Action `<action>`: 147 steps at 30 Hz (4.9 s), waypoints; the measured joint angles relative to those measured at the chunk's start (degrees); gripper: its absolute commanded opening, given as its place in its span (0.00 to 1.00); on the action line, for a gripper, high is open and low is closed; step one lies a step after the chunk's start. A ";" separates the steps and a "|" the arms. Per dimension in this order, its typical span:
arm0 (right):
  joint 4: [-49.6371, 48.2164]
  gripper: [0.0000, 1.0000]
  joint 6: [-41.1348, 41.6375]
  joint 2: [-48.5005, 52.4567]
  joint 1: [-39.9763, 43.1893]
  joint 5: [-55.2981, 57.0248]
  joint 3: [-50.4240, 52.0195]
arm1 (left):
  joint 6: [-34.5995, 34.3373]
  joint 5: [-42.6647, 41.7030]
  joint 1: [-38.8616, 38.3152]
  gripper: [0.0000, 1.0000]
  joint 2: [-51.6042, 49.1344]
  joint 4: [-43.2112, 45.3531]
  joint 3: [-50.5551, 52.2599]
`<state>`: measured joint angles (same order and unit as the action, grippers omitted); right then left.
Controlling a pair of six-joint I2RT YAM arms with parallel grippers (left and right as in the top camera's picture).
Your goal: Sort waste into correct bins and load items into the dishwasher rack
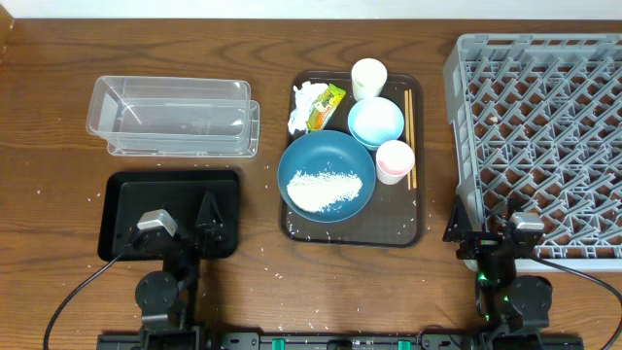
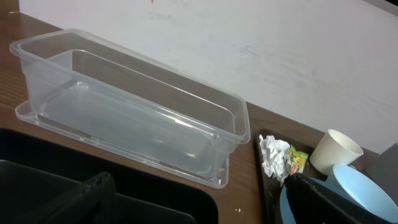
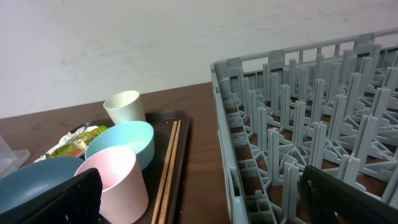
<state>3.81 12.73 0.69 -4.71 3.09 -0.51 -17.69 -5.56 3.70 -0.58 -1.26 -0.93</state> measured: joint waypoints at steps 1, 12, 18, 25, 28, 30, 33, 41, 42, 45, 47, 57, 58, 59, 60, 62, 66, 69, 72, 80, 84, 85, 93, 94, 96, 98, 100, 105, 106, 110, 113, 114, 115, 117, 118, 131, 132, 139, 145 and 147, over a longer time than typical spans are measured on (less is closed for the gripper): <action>0.00 0.99 0.00 0.00 0.00 -0.02 0.00 | 0.00 0.02 0.00 0.90 0.00 0.00 0.00; 0.00 0.99 0.00 0.00 0.00 -0.02 0.00 | 0.00 0.02 0.00 0.91 0.00 0.00 0.00; 0.00 0.99 0.00 0.00 0.00 0.00 0.00 | -0.02 0.02 0.00 0.91 0.00 0.00 0.00; 0.00 0.99 0.00 0.00 0.00 0.00 0.00 | 0.00 0.02 0.00 0.90 0.00 0.00 0.00; 0.00 0.99 0.00 0.00 0.00 -0.02 0.00 | 0.00 0.02 0.00 0.91 0.00 0.00 0.00; 0.00 0.99 0.00 0.00 0.00 0.00 0.00 | 0.00 0.02 0.00 0.90 0.00 0.00 0.00; 0.00 0.99 0.00 0.00 0.00 0.00 0.00 | 0.00 0.02 0.00 0.90 -0.02 0.31 0.00; 0.00 0.99 0.00 0.00 0.00 0.00 0.00 | -14.32 -9.25 0.00 0.90 -0.02 5.03 0.28; 0.00 0.99 0.00 0.00 0.00 0.00 0.00 | -18.34 -10.95 0.00 0.90 0.00 5.40 0.28; 0.00 0.99 0.00 0.00 0.00 -0.02 0.00 | -25.75 -13.40 0.00 0.90 -0.02 7.85 0.48; 0.02 0.99 0.00 0.00 0.00 -0.02 0.00 | -28.55 -14.10 0.00 0.91 -0.07 12.31 0.59; 0.02 0.99 0.00 0.00 0.00 -0.02 0.00 | -24.13 -15.96 0.00 0.90 -6.29 15.93 -7.87; 0.00 0.99 0.00 -0.02 0.00 0.00 0.00 | -22.49 -16.50 0.00 0.90 -8.76 13.70 -10.78; -0.02 0.99 -0.02 0.00 0.00 0.02 0.00 | -20.26 -17.88 0.00 0.91 -12.39 10.14 -14.99; 0.04 0.99 -0.02 -0.02 0.00 -0.02 0.02 | -18.88 -18.71 0.00 0.91 -14.58 8.07 -17.29; 0.02 0.99 -0.02 -0.02 0.00 0.00 0.02 | -14.58 -21.35 -0.09 0.91 -21.77 0.48 -24.87; 0.00 0.99 -0.02 0.00 0.00 -0.02 0.04 | -6.62 -24.90 -2.91 0.90 -37.35 -16.52 -40.11; 0.00 0.99 -0.02 0.00 0.00 0.00 0.04 | -0.83 -26.03 -8.24 0.91 -48.33 -26.10 -49.99; 0.00 0.99 -0.02 0.00 0.00 -0.02 0.04 | 4.04 -25.83 -16.17 0.91 -58.12 -30.86 -57.81; -0.02 0.99 -0.02 -0.02 0.00 0.02 0.04 | 9.49 -9.81 -36.96 0.91 -76.56 -34.99 -64.94; -0.02 0.99 -0.02 -0.02 0.00 0.02 0.04 | 10.29 -5.27 -41.99 0.91 -82.16 -34.93 -64.94; -0.02 0.99 -0.02 -0.02 0.00 0.02 0.04 | 10.32 -4.50 -43.12 0.91 -83.32 -34.51 -64.94; -0.02 0.99 -0.02 0.00 0.00 0.02 0.04 | 10.49 -2.99 -48.02 0.91 -88.43 -32.35 -64.94; -0.02 0.99 -0.02 0.00 0.00 0.02 0.04 | 10.49 -2.99 -48.39 0.91 -89.00 -32.35 -64.94; -0.02 0.99 -0.02 0.00 0.00 0.02 0.04 | 10.51 -2.97 -49.05 0.91 -90.14 -31.85 -64.94; -0.02 0.99 -0.02 -0.02 0.00 0.02 0.04 | 10.56 -2.80 -49.68 0.90 -91.41 -30.34 -64.94; -0.02 0.99 -0.02 0.00 0.00 0.02 0.04 | 10.69 -2.05 -50.27 0.91 -92.98 -28.28 -64.96; -0.02 0.99 -0.02 0.00 0.00 0.02 0.04 | 11.37 2.75 -51.43 0.90 -97.22 -24.37 -64.98; -0.02 0.99 -0.02 0.00 0.00 0.02 0.04 | 11.67 4.00 -51.58 0.90 -98.23 -23.82 -64.98; -0.02 0.99 -0.02 0.00 0.00 0.02 0.04 | 12.02 7.23 -51.71 0.87 -101.50 -22.73 -64.98; -0.02 0.99 -0.02 0.00 0.00 0.02 0.04 | 12.20 8.22 -51.71 0.78 -102.51 -22.73 -64.98; -0.02 0.99 -0.02 -0.02 0.00 0.02 0.04 | 12.20 8.52 -51.71 0.73 -102.55 -22.73 -64.98; -0.02 0.99 -0.02 -0.02 0.00 0.02 0.04 | 12.26 8.72 -51.74 0.71 -102.55 -22.71 -64.98; -0.02 0.99 -0.02 -0.02 0.00 0.02 0.04 | 12.46 9.01 -51.74 0.69 -102.55 -22.67 -64.98; -0.02 0.99 -0.02 0.00 0.00 0.02 0.04 | 12.59 9.03 -51.71 0.68 -102.55 -22.69 -64.98; -0.02 0.99 -0.02 -0.02 0.00 0.02 0.04 | 8.46 8.94 -51.71 0.65 -102.66 -22.25 -64.59; -0.02 0.99 -0.02 -0.02 0.00 0.02 0.04 | 8.44 8.94 -51.71 0.65 -102.71 -22.25 -64.48; -0.02 0.99 -0.02 -0.02 0.00 0.02 0.04 | 8.26 8.90 -51.74 0.64 -103.82 -21.03 -64.24; -0.02 0.99 -0.02 0.00 0.00 0.02 0.04 | 8.24 7.98 -51.89 0.64 -105.85 -20.98 -64.13; -0.02 0.99 -0.02 -0.02 0.00 0.02 0.04 | 8.24 7.65 -52.02 0.63 -106.16 -20.98 -63.93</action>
<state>3.79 12.71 0.67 -4.71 3.11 -0.47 -9.45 2.09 -48.31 -106.74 -22.24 -64.86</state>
